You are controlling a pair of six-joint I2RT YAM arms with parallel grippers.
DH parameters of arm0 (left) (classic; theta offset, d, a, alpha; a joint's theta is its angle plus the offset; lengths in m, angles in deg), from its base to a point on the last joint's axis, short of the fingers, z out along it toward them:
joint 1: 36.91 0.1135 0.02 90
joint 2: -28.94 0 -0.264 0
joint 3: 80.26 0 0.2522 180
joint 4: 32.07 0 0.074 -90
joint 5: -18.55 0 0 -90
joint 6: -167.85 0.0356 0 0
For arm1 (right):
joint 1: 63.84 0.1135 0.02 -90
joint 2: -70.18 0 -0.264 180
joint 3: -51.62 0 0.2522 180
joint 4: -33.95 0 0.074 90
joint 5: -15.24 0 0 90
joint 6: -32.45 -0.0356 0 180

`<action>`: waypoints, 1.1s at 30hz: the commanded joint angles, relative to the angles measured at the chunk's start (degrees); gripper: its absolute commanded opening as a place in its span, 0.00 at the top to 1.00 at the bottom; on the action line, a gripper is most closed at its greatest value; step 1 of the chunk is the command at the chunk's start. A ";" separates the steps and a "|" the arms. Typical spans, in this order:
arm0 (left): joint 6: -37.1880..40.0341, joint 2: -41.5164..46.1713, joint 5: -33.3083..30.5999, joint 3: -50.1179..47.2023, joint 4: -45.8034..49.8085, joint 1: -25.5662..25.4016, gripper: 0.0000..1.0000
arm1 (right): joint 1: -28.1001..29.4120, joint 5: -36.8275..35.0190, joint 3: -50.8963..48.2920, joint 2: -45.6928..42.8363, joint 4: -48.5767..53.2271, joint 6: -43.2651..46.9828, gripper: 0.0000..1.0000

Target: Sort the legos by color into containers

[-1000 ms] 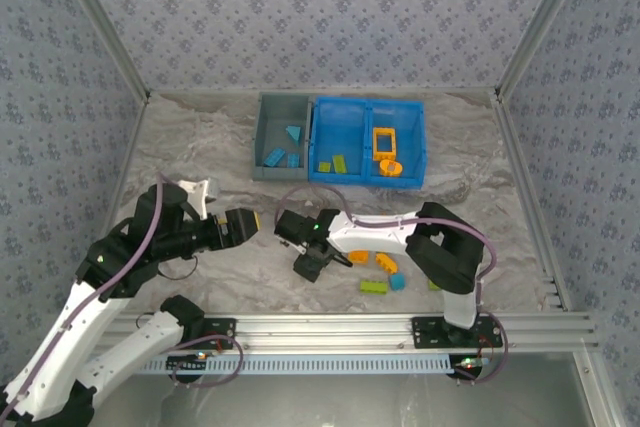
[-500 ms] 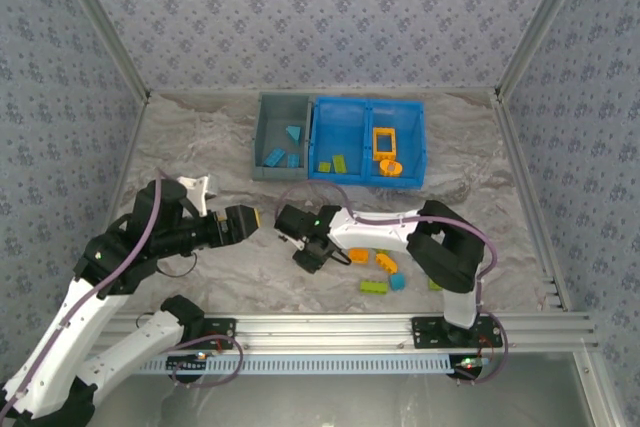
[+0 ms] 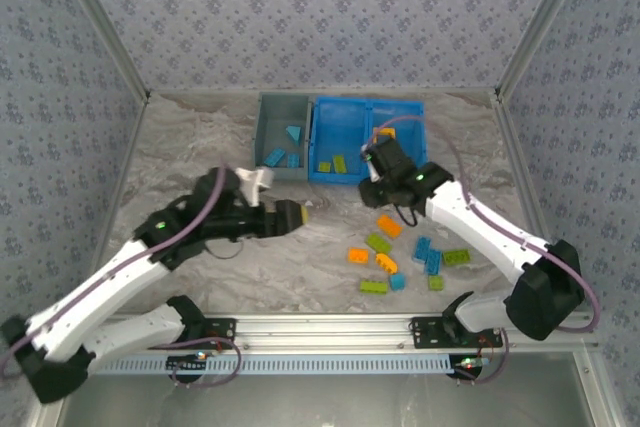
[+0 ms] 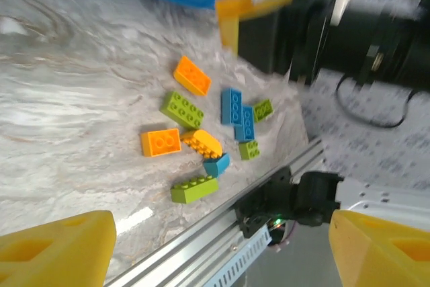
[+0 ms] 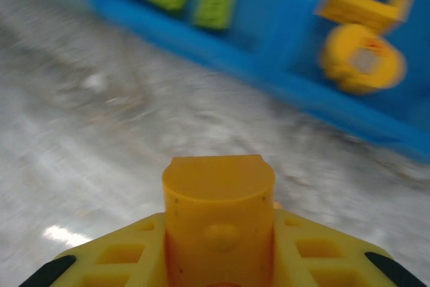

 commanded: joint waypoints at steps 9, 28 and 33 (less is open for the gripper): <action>3.10 -19.26 -17.24 10.43 -15.87 -16.47 0.20 | -15.05 -10.36 22.54 24.62 9.59 -2.75 0.67; 4.43 -19.51 -18.77 11.02 -13.81 -17.89 0.20 | -15.55 -17.70 41.71 46.26 16.72 -4.45 0.48; 5.05 -19.19 -19.32 11.29 -12.19 -17.94 0.20 | -14.27 -17.64 41.97 43.00 16.77 -4.54 0.39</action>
